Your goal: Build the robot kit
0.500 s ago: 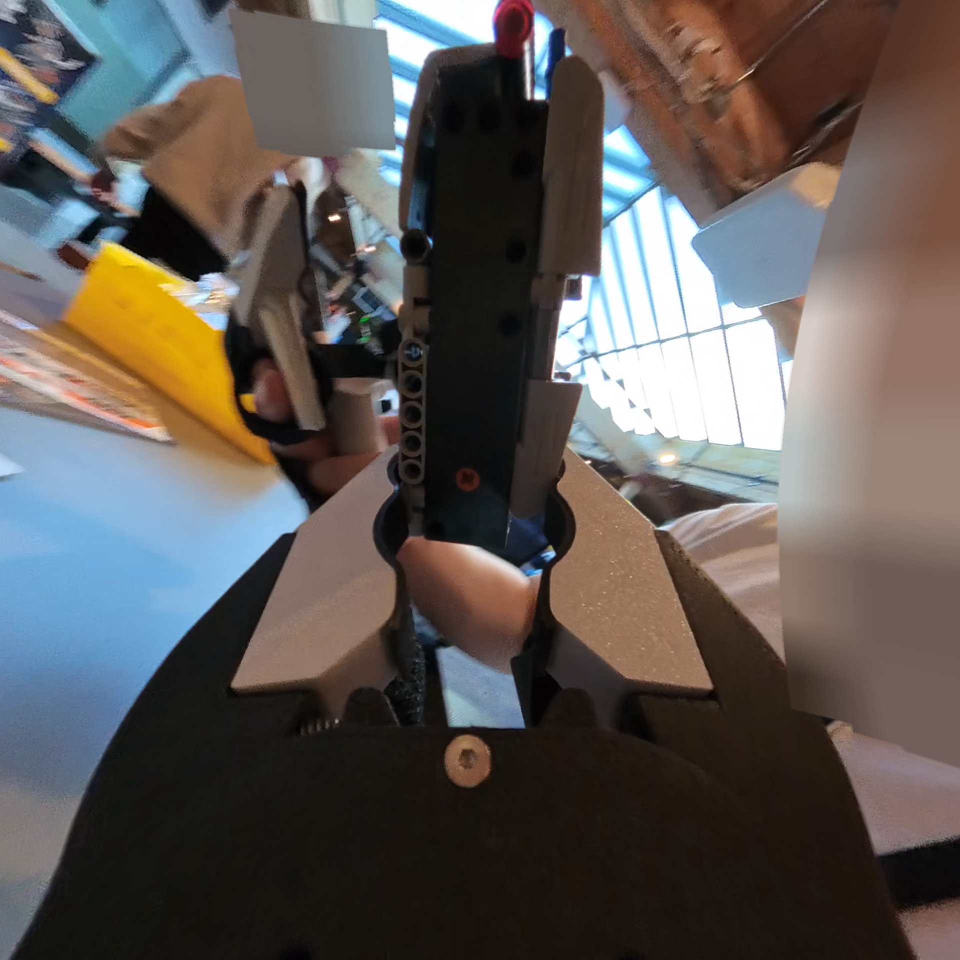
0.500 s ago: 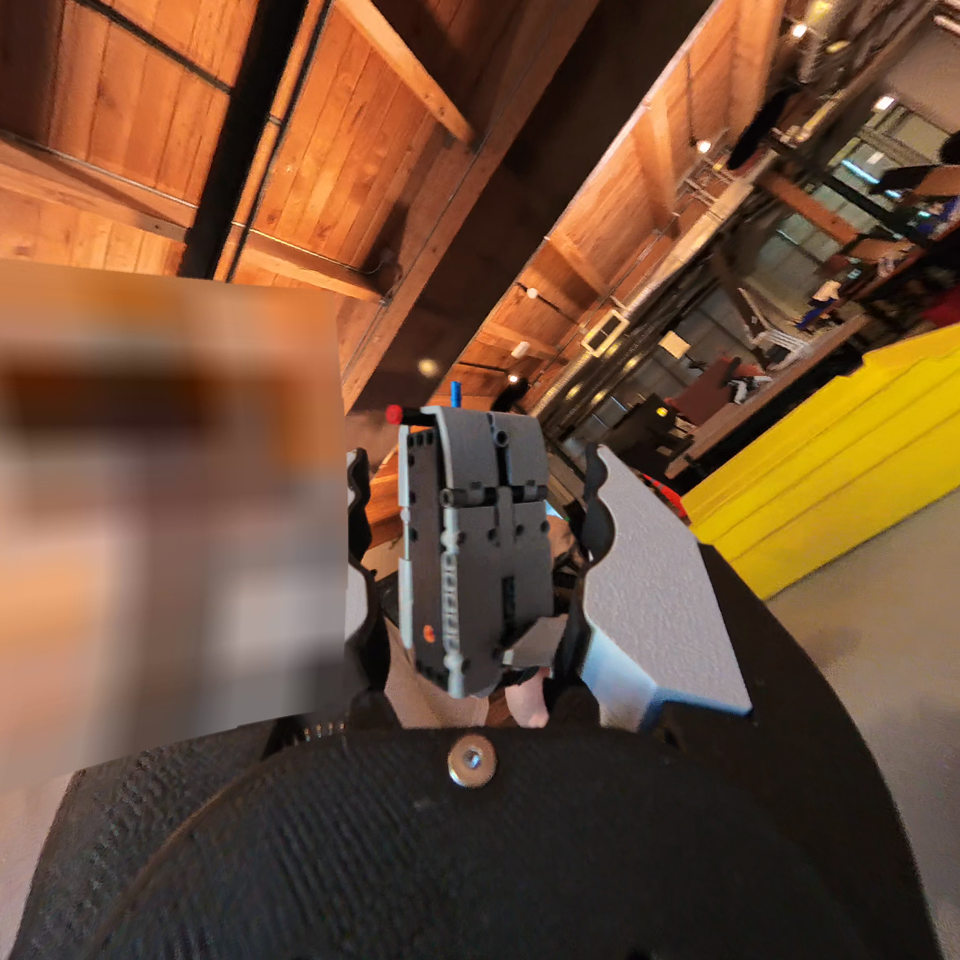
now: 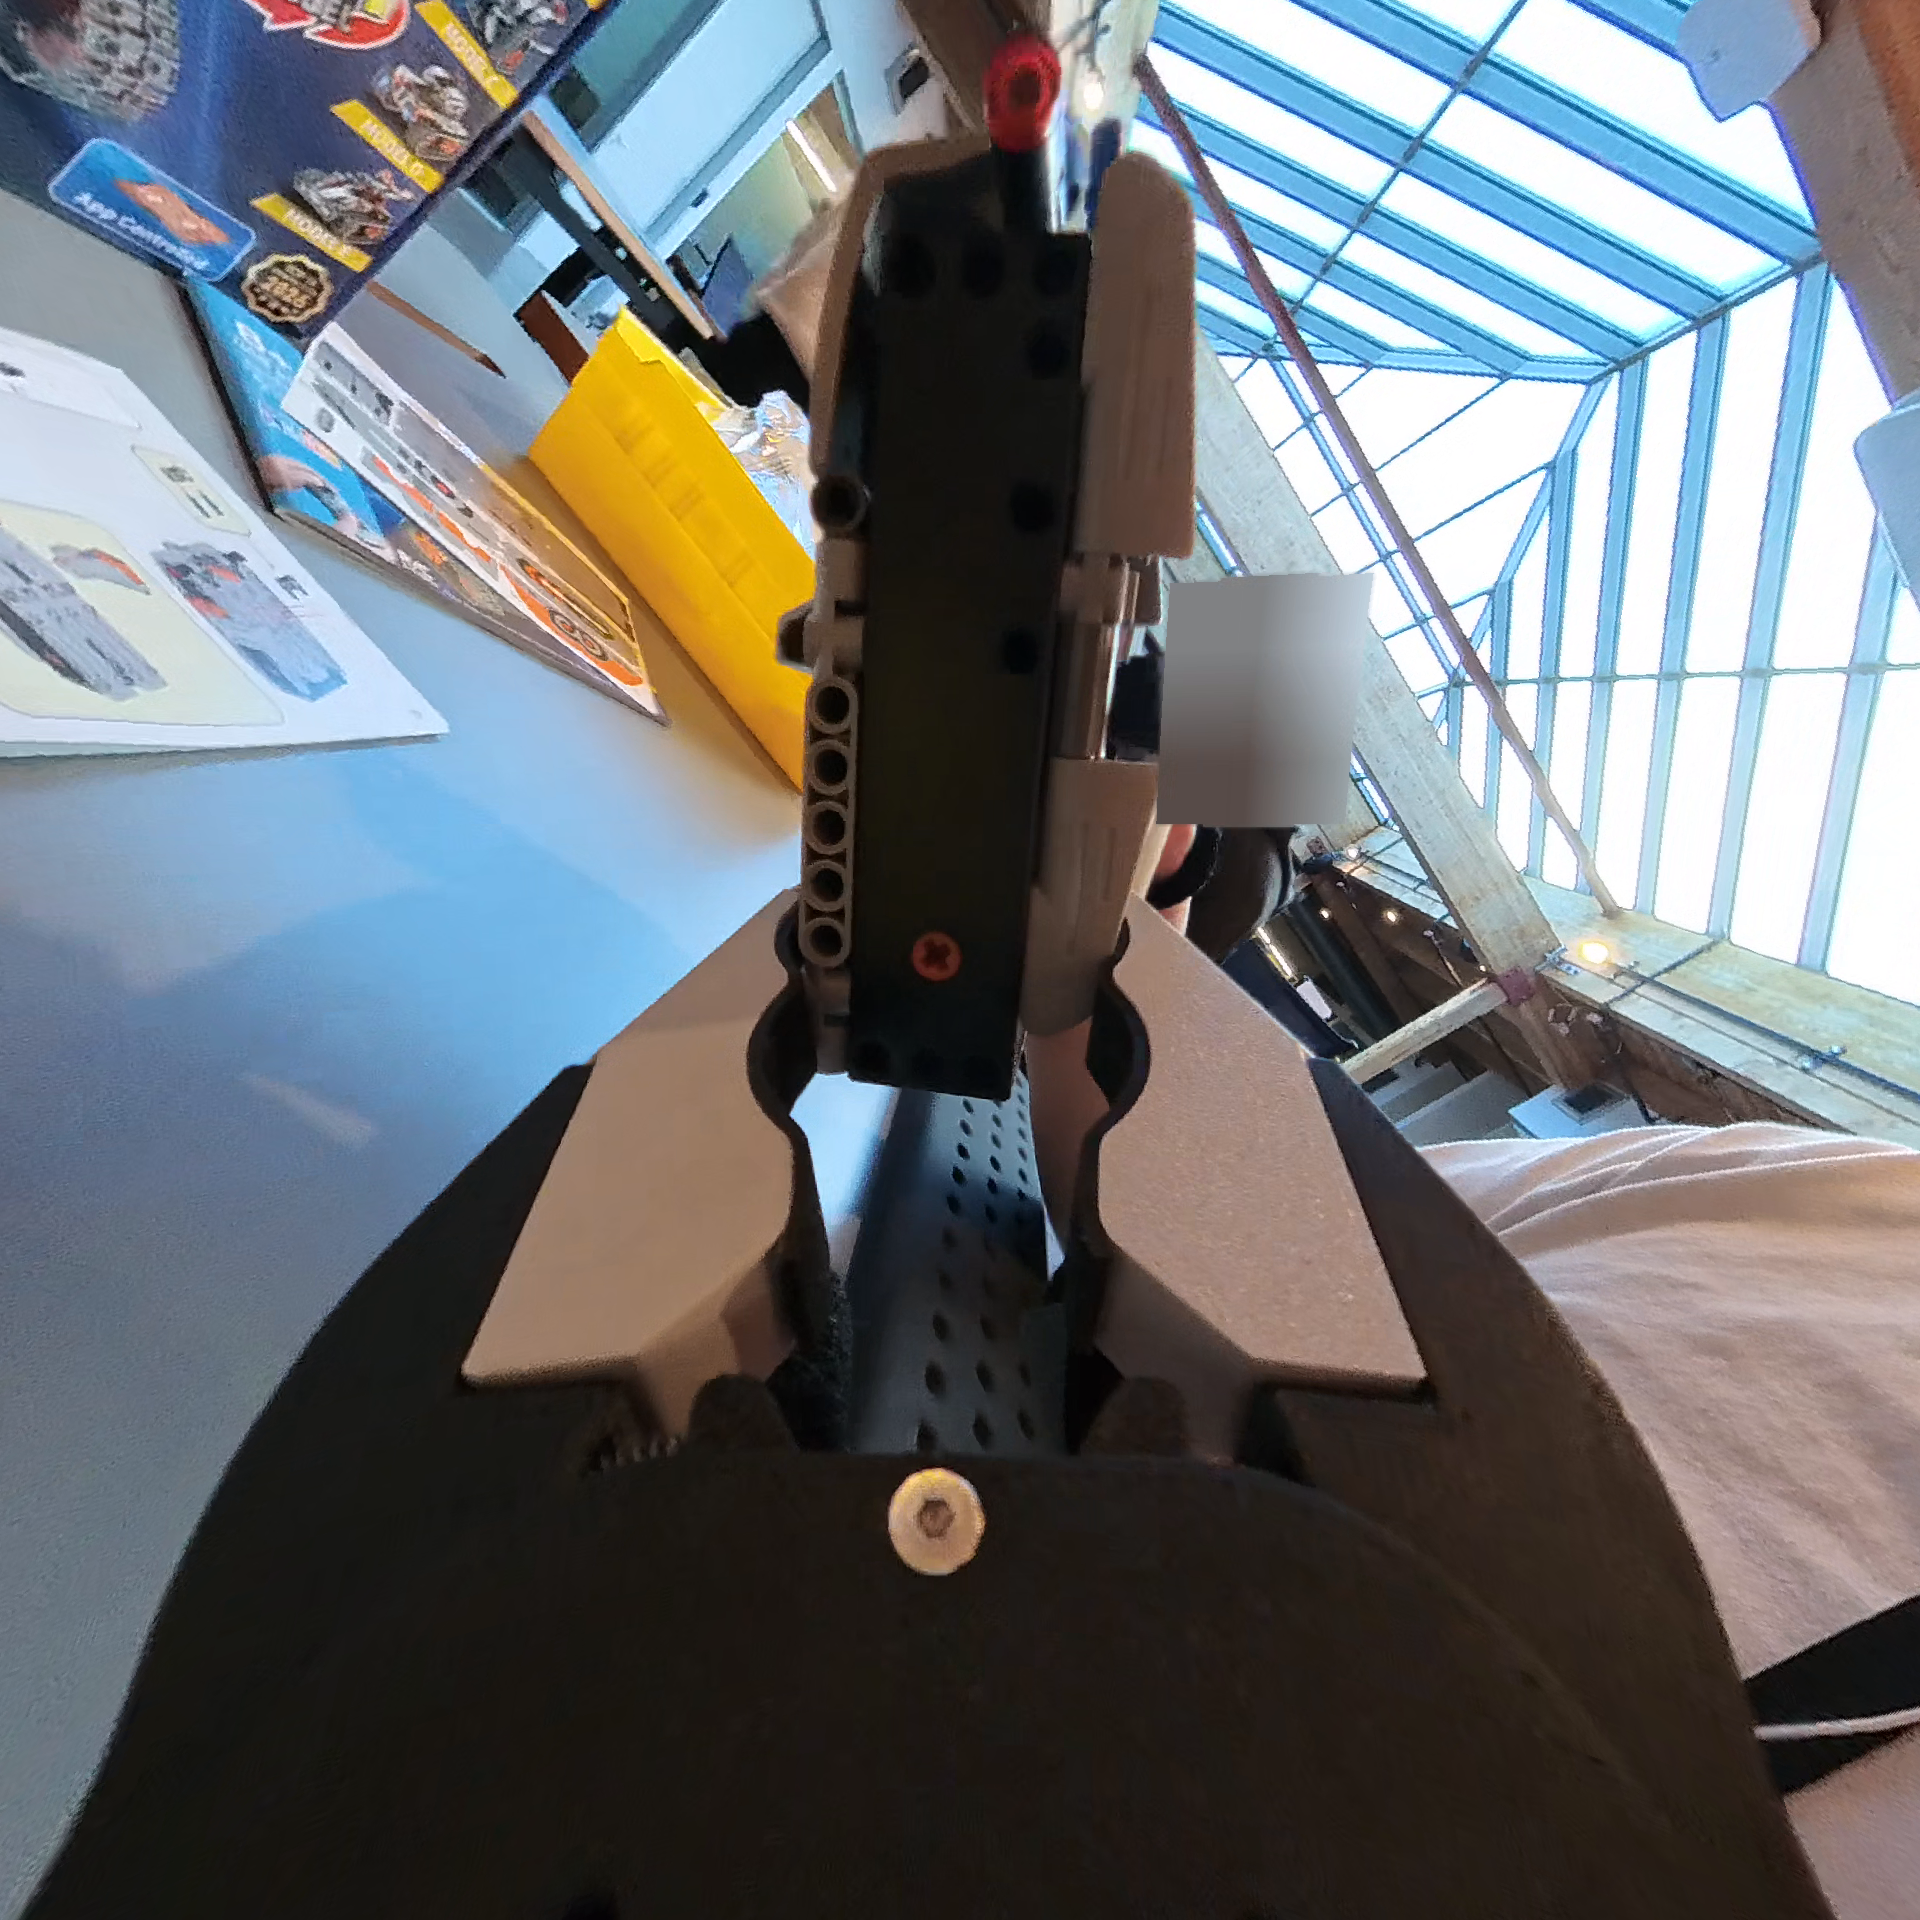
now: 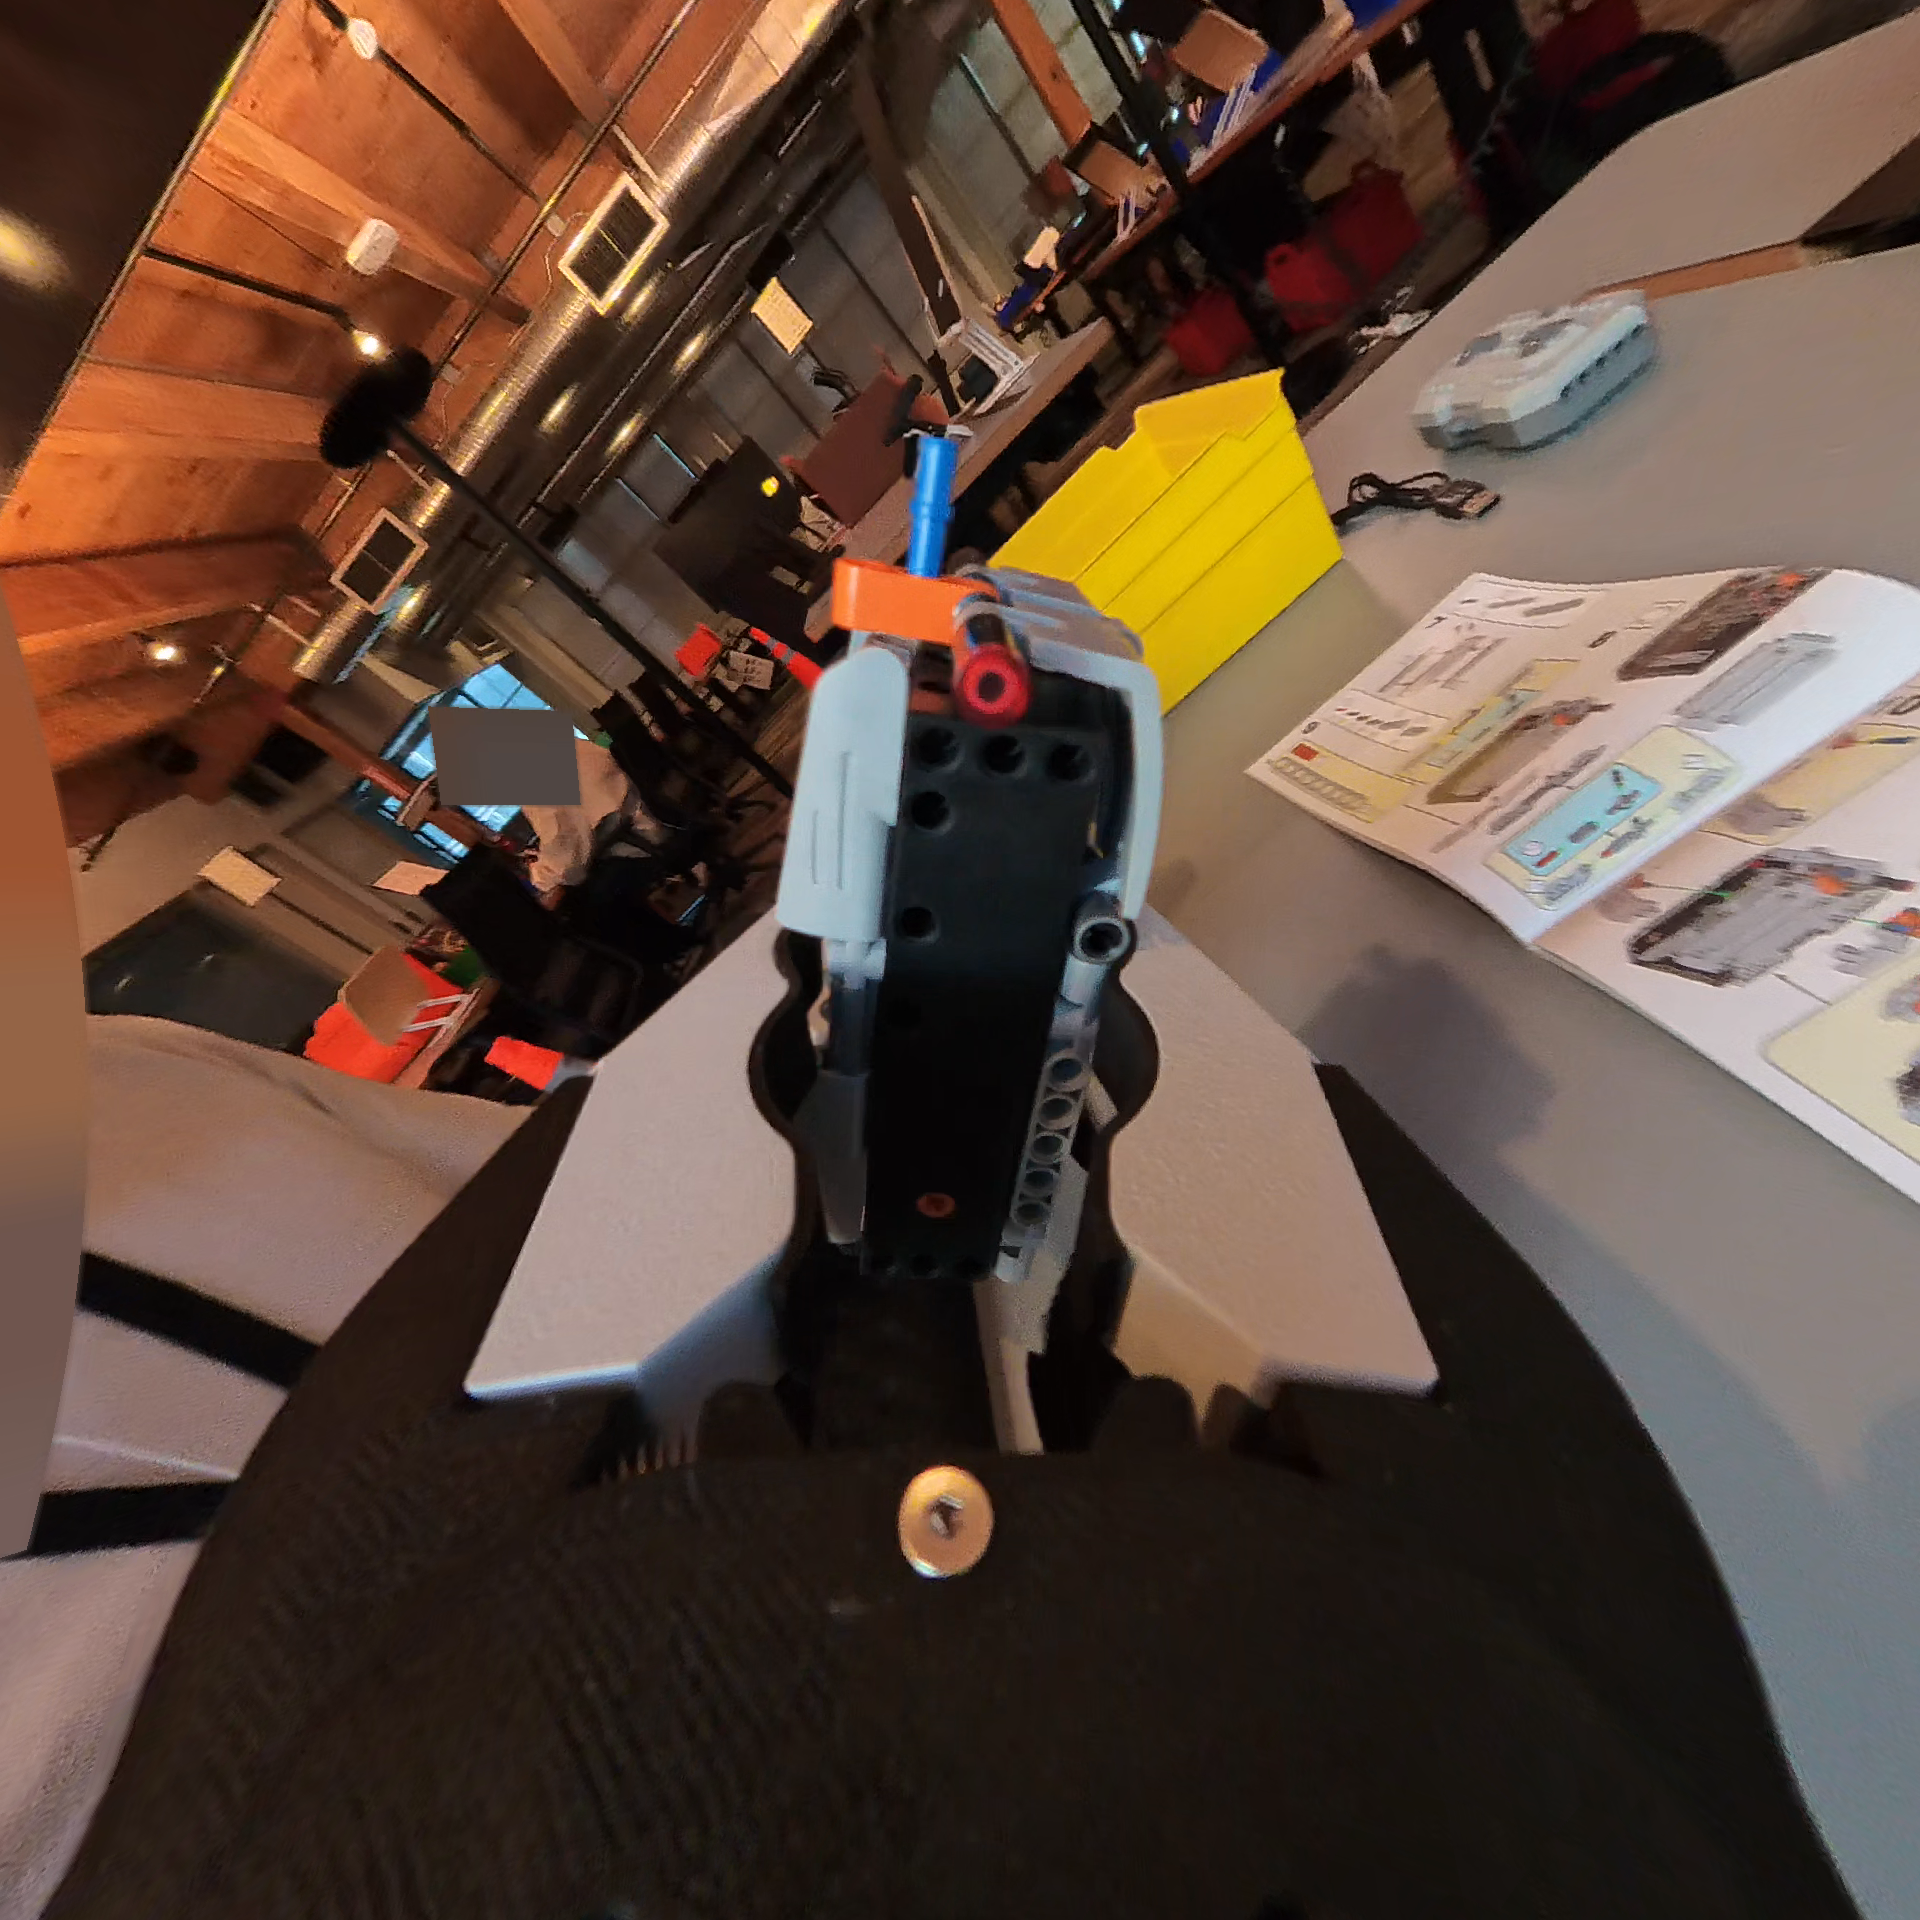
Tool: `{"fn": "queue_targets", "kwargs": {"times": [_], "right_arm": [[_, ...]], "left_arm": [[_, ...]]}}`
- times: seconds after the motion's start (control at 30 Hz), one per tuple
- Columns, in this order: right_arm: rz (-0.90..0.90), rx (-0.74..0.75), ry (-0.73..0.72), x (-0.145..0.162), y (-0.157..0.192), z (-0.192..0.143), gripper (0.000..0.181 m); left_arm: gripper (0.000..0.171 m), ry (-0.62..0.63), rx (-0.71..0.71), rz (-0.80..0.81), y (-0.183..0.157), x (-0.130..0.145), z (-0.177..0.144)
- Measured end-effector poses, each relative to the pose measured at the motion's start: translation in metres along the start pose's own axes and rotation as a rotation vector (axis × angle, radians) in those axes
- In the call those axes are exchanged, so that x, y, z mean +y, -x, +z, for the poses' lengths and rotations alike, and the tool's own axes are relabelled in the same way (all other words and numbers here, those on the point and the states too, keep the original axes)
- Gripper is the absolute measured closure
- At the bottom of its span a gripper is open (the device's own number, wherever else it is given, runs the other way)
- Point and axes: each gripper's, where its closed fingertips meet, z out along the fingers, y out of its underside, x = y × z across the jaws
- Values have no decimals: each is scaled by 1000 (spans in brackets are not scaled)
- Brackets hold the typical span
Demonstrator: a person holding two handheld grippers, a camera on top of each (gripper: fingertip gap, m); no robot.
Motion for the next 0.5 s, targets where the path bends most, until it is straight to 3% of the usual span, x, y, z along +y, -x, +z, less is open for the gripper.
{"fn": "queue_targets", "kwargs": {"times": [0.13,0.2,0.27,0.33,0.5], "right_arm": [[70,-35,1,5,-12,-4,137],[170,-89,-30,4,-18,-7,137],[272,-132,-69,1,-26,-13,138],[351,-148,-117,-5,-39,-23,138],[360,-18,-219,-23,-85,-63,137]], "left_arm": [[123,-18,-46,-3,10,-3,0],[125,12,-52,24,10,1,2],[113,38,-69,47,10,4,-1],[116,65,-102,71,15,7,-10],[121,10,-147,127,21,-9,-49]]}}
